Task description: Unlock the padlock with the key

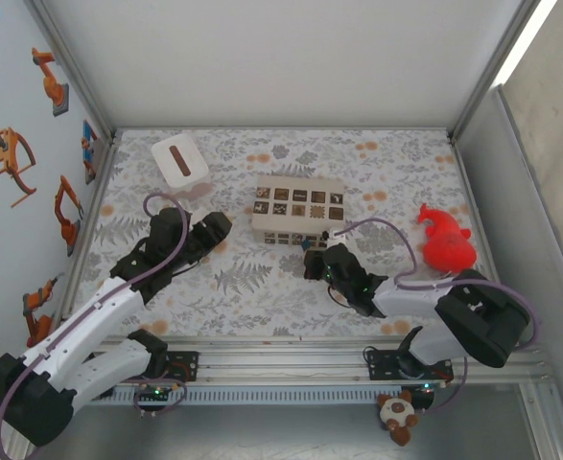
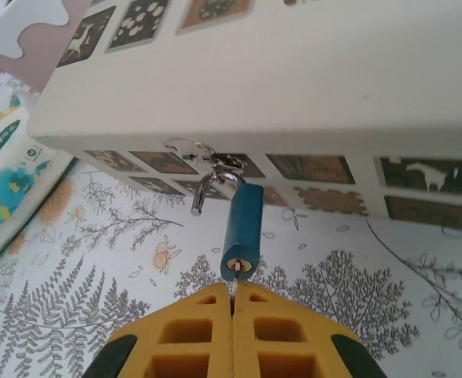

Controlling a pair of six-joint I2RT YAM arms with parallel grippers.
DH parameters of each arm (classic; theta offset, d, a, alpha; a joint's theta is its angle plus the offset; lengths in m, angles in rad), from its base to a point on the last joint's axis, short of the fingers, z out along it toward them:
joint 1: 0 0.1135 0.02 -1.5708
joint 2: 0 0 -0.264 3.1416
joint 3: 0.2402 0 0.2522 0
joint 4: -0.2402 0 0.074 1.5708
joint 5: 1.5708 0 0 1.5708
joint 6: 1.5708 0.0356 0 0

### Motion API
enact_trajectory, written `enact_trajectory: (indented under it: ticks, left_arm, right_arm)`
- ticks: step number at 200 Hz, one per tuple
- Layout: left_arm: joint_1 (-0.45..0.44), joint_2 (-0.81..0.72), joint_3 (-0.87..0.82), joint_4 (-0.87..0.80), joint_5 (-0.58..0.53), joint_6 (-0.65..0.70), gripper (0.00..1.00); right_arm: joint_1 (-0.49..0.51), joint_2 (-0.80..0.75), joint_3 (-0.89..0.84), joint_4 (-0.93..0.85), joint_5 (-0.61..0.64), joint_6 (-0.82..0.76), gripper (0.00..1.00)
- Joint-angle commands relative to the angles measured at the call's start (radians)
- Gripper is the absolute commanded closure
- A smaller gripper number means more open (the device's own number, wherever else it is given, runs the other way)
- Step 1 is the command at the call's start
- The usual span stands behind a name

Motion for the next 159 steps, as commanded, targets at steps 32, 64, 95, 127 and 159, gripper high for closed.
enact_trajectory:
  ticks: [32, 64, 95, 127, 159]
  left_arm:
    - [0.011, 0.022, 0.038, -0.028, -0.004, 0.047, 0.31]
    - [0.012, 0.028, 0.045, -0.029, -0.004, 0.052, 0.30]
    - [0.014, 0.031, 0.045, -0.028, 0.000, 0.049, 0.30]
    - [0.016, 0.027, 0.043, -0.029, -0.001, 0.049, 0.30]
    - [0.020, 0.027, 0.042, -0.032, -0.006, 0.054, 0.29]
  right_arm:
    - [-0.005, 0.065, -0.081, 0.137, 0.009, 0.281, 1.00]
    - [-0.005, 0.131, -0.086, 0.214, -0.007, 0.324, 1.00]
    - [-0.005, 0.187, -0.101, 0.291, -0.001, 0.347, 1.00]
    - [-0.005, 0.214, -0.115, 0.330, 0.003, 0.364, 0.96]
    - [-0.005, 0.211, -0.130, 0.332, 0.015, 0.386, 0.81]
